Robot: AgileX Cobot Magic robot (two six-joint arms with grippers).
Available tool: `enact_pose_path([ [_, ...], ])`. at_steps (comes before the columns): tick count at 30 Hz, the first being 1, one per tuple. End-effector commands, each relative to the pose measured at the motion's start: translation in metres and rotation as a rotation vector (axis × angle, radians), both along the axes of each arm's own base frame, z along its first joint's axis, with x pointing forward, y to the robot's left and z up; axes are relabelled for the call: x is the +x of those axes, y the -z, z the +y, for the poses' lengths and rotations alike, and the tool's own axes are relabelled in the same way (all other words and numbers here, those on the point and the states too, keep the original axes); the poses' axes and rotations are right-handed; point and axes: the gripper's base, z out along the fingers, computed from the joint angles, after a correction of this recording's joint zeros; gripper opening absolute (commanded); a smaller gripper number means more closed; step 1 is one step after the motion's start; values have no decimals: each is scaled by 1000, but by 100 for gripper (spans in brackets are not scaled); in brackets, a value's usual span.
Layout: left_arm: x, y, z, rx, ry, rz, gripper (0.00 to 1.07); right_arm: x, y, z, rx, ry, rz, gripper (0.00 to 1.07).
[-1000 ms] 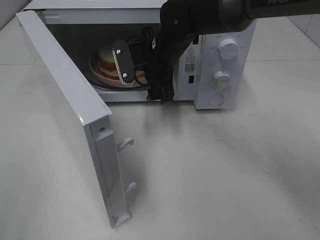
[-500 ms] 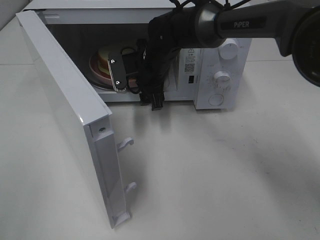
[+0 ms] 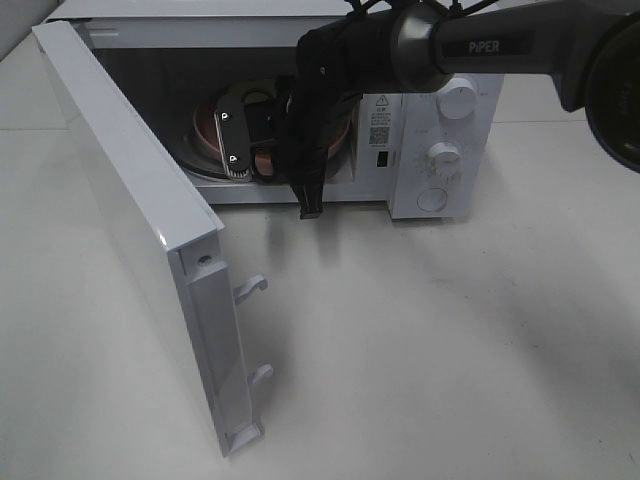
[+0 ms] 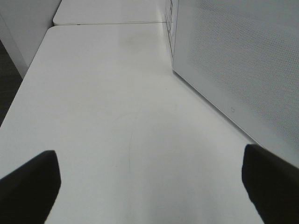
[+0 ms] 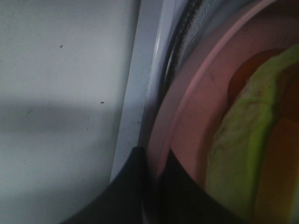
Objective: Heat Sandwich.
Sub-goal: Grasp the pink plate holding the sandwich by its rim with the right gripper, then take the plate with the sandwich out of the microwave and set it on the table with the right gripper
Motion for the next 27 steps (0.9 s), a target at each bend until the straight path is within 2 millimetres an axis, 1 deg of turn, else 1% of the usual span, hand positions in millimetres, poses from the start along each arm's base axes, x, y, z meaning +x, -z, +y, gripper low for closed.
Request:
enact_pose_path([
  [1,-3,0,0,-5,-5,-33,103,-1,1,-4,-11,24,41,0],
  [11,-3,0,0,-5,-5,-33,103,-3,-1,-4,-39,-31,43,0],
  [19,-3,0,0,-5,-5,-33,103,-7,-15,-7,-81,-100,36,0],
  [23,-3,0,0,-5,-5,-33,103,-9,-18,-8,-88,-118,33,0],
  [27,-3,0,0,-4,-5,-33,103,-15,-21,-11,-84,-149,16,0],
])
